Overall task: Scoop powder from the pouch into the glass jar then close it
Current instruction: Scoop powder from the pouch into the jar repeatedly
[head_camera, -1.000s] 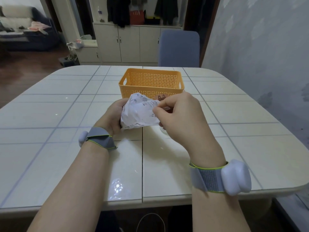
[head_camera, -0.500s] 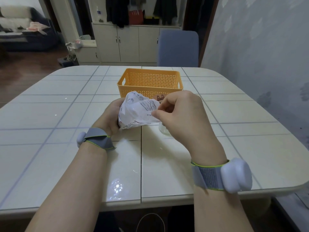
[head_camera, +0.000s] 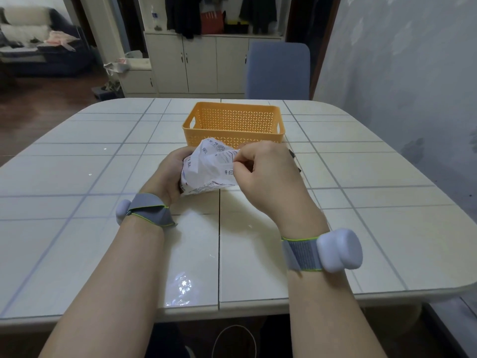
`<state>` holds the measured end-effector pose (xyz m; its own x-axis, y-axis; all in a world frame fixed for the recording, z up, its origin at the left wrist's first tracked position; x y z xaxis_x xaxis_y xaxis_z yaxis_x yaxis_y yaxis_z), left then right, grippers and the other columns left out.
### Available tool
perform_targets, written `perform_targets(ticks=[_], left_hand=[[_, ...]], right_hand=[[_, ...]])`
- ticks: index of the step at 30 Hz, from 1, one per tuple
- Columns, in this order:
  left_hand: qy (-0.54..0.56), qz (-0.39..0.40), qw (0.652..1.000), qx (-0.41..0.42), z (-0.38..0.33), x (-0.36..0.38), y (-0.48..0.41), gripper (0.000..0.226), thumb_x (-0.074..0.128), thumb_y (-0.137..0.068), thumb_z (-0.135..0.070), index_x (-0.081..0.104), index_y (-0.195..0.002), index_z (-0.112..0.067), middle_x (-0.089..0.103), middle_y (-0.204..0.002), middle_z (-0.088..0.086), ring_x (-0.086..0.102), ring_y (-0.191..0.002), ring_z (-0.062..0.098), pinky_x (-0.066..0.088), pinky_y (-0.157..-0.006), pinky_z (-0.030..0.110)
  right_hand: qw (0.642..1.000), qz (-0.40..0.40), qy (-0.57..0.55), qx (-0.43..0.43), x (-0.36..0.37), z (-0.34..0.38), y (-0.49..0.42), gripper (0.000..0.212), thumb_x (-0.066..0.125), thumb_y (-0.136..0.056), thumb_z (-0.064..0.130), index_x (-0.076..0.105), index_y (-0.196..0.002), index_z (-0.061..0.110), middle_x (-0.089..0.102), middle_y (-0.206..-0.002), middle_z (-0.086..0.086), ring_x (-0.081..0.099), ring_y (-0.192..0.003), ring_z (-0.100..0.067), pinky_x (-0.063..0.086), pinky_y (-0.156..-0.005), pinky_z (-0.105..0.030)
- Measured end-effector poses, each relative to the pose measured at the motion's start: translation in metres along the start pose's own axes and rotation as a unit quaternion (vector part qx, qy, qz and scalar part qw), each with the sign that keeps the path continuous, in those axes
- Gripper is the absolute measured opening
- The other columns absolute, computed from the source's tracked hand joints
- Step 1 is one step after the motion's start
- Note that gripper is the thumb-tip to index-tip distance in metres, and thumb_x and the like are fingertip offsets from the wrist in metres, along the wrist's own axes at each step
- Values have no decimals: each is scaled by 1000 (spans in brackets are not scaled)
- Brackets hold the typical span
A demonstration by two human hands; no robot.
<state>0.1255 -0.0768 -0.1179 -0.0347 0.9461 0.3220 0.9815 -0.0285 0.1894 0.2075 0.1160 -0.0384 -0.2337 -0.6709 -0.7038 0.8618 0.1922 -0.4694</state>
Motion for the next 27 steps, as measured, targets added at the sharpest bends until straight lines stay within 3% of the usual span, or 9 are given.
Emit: perform_targets(ticks=[3, 5, 9, 13, 15, 18, 20, 22, 27], left_hand=[[7, -4, 1000, 7, 0, 1, -1, 45, 59, -89, -29, 65, -124, -1, 64, -118, 21, 63, -106, 32, 52, -89, 37], [0, -9, 1000, 7, -1, 1, -2, 36, 57, -91, -27, 70, -114, -3, 68, -108, 18, 67, -93, 30, 56, -81, 33], [-5, -9, 1000, -6, 0, 0, -5, 27, 55, -94, -27, 75, -94, -9, 72, -92, 10, 69, -81, 26, 57, -71, 29], [0, -15, 1000, -16, -1, 2, -3, 29, 54, -96, -27, 76, -96, -8, 73, -93, 12, 68, -87, 29, 58, -75, 33], [5, -10, 1000, -18, -2, 5, -2, 42, 47, -101, -24, 82, -83, -8, 75, -89, 12, 71, -86, 28, 60, -74, 31], [29, 0, 999, -20, -3, 7, -1, 71, 32, -108, -20, 78, -55, -11, 73, -66, 8, 72, -57, 19, 58, -49, 25], [30, -27, 999, -26, -4, 5, -3, 57, 37, -107, -24, 80, -71, -13, 72, -73, 10, 71, -56, 20, 57, -50, 28], [39, -48, 998, -20, -6, 3, -1, 37, 41, -105, -28, 74, -95, -14, 73, -85, 10, 72, -70, 23, 61, -61, 31], [41, -61, 997, -29, -6, 5, 3, 34, 47, -100, -29, 69, -117, -9, 69, -98, 15, 68, -81, 31, 61, -64, 35]], right_hand=[[999, 35, -22, 9, 3, 0, -5, 18, 57, -85, 10, 71, -74, 11, 66, -75, -4, 60, -75, -26, 53, -66, -39], [997, 53, -56, 29, 4, -1, -7, 18, 58, -83, 6, 72, -72, 8, 66, -71, -6, 61, -70, -24, 52, -63, -36], [983, 43, -148, 102, 9, -3, -11, 13, 60, -76, -1, 69, -67, -6, 62, -71, -27, 49, -58, -21, 40, -56, -32], [947, -1, -254, 197, 10, -7, -11, 22, 62, -76, -4, 68, -55, 1, 59, -48, -9, 48, -40, -12, 37, -48, -26], [927, -24, -300, 223, 7, -7, -9, 24, 58, -79, -7, 66, -57, -2, 57, -48, -5, 47, -34, -13, 37, -43, -24], [901, -72, -355, 240, 1, -9, -8, 25, 56, -81, -10, 66, -60, -2, 57, -50, -9, 50, -36, -18, 43, -40, -24], [875, -88, -402, 255, -2, -8, -9, 25, 57, -83, -12, 65, -62, -2, 56, -50, -10, 48, -35, -20, 43, -39, -24], [854, -90, -437, 267, -5, -7, -10, 21, 59, -83, -12, 65, -65, -3, 55, -51, -12, 47, -34, -19, 43, -38, -24], [831, -105, -468, 281, -11, -12, -6, 14, 62, -82, -11, 66, -69, -7, 55, -52, -12, 46, -34, -19, 42, -39, -22]])
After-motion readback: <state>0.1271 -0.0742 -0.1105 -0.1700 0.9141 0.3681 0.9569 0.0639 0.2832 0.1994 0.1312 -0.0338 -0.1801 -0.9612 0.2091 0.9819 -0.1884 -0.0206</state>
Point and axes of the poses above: each hand's wrist, its own y-axis away from the middle knuckle, its own x-axis out of the palm, z = x × y, the point moved 2 cm from there along -y, towards the middle knuckle
